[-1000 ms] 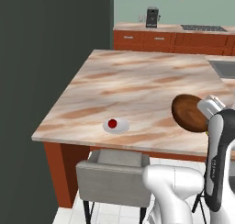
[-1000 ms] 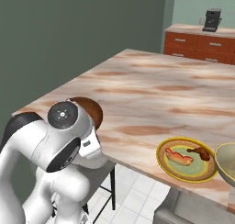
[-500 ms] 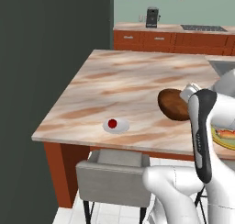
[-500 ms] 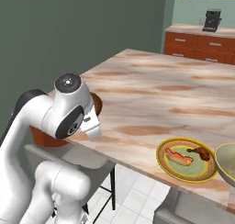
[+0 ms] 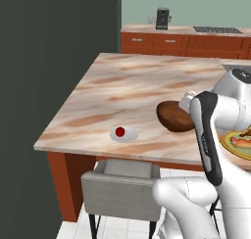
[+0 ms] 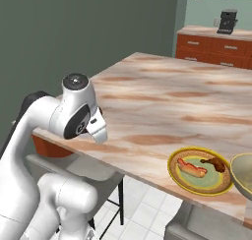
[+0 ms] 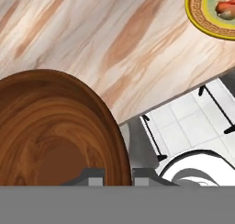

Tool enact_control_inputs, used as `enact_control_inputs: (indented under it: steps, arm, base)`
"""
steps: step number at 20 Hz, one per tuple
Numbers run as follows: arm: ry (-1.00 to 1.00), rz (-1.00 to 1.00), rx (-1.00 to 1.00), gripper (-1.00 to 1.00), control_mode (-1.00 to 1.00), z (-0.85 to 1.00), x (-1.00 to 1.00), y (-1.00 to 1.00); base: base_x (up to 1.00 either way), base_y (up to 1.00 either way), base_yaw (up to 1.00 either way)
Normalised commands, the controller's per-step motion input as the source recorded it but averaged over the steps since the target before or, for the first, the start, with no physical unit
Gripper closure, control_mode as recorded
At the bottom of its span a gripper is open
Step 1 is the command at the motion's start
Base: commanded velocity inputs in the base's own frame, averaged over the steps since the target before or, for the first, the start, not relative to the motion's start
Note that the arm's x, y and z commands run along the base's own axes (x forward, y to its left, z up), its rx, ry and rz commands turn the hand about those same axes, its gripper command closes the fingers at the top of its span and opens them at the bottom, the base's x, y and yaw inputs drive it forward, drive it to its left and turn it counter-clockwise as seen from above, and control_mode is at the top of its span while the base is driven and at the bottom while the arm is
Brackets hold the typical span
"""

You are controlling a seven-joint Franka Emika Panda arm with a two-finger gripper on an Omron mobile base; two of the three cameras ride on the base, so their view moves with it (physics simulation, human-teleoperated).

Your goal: Take the smaller bowl and place it next to the appetizer plate on the dining counter , and place the larger bowl next to the plate with cooked food.

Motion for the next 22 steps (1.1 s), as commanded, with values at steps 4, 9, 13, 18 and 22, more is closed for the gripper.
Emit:
enact_control_inputs:
  steps: [4,9,13,18,22]
  arm:
    - [0.00,0.02,-0.05,1.00,-1.00,-0.41,0.59,0.03]
    - [0.00,0.00,0.00,1.00,-1.00,-0.23,0.93,0.00]
    - [0.04,0.03,0.00,1.00,-1.00,-0.36,0.53,0.00]
    - [0.02,0.05,0.00,1.00,-1.00,-0.45,0.19,0.00]
    - [0.00,0.05,0.00,1.00,-1.00,-0.44,0.22,0.00]
  base:
    - [0.00,0.00,0.00]
    - [0.00,0.00,0.00]
    - [0.00,0.00,0.00]
    - [0.00,0.00,0.00]
    - [0.00,0.00,0.00]
